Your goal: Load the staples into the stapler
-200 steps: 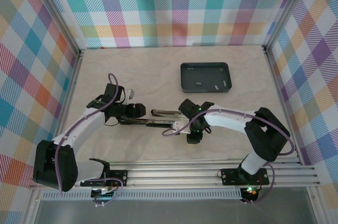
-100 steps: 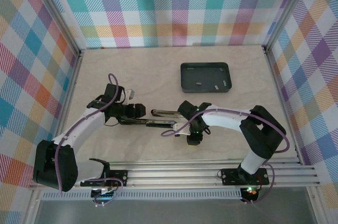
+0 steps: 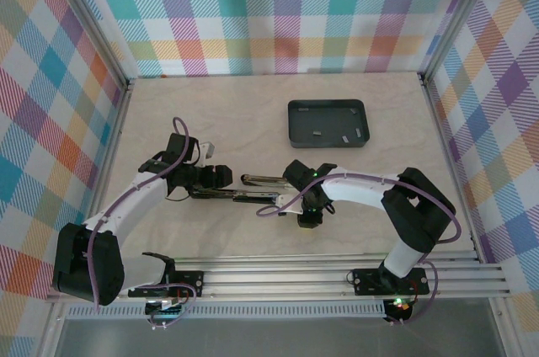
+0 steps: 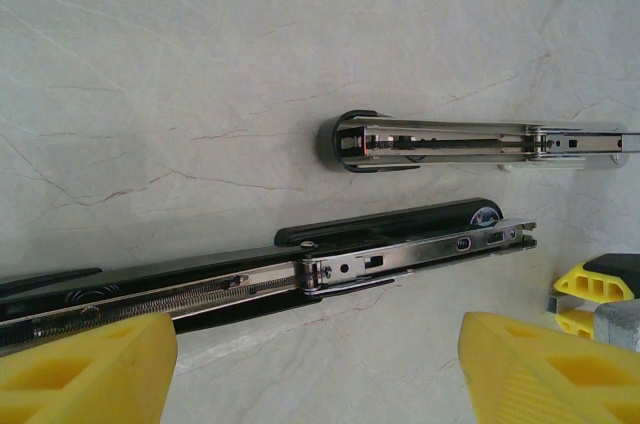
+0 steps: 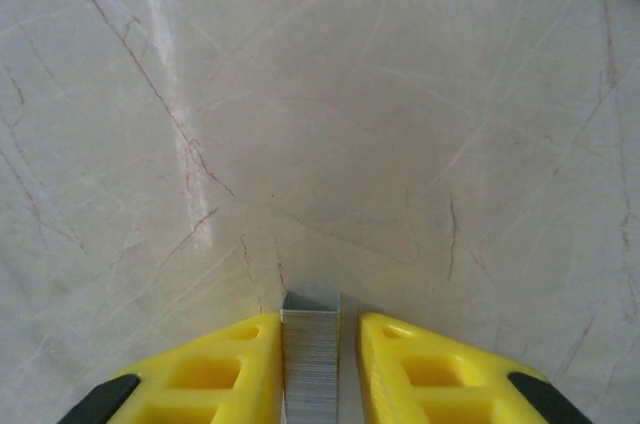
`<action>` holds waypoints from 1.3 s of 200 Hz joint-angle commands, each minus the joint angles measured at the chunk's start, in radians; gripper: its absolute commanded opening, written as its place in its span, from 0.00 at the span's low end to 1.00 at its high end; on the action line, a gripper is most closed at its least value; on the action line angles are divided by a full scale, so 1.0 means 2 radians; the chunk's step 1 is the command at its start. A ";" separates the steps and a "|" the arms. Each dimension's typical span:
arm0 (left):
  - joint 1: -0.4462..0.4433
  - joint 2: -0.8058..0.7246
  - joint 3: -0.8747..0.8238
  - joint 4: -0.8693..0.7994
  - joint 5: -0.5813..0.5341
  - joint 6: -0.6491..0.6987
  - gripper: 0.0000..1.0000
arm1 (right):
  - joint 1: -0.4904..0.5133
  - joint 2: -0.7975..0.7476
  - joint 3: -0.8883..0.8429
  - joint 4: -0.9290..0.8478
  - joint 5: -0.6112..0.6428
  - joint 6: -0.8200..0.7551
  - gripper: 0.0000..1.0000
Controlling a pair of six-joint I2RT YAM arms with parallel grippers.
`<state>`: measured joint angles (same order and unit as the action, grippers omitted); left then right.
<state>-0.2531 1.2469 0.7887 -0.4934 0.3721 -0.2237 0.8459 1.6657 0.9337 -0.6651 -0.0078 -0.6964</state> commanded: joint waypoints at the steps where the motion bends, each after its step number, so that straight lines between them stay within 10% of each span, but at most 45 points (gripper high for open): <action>1: 0.000 -0.001 -0.007 0.006 0.003 -0.001 0.74 | 0.006 0.016 -0.008 -0.003 -0.008 0.007 0.24; 260: -0.014 0.213 0.197 -0.050 0.045 0.029 0.75 | -0.012 -0.129 0.036 -0.009 -0.015 0.020 0.21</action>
<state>-0.2577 1.6260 1.1435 -0.5941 0.4622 -0.1818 0.8375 1.4574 1.0279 -0.6823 -0.0158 -0.6662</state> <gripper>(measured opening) 0.754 0.214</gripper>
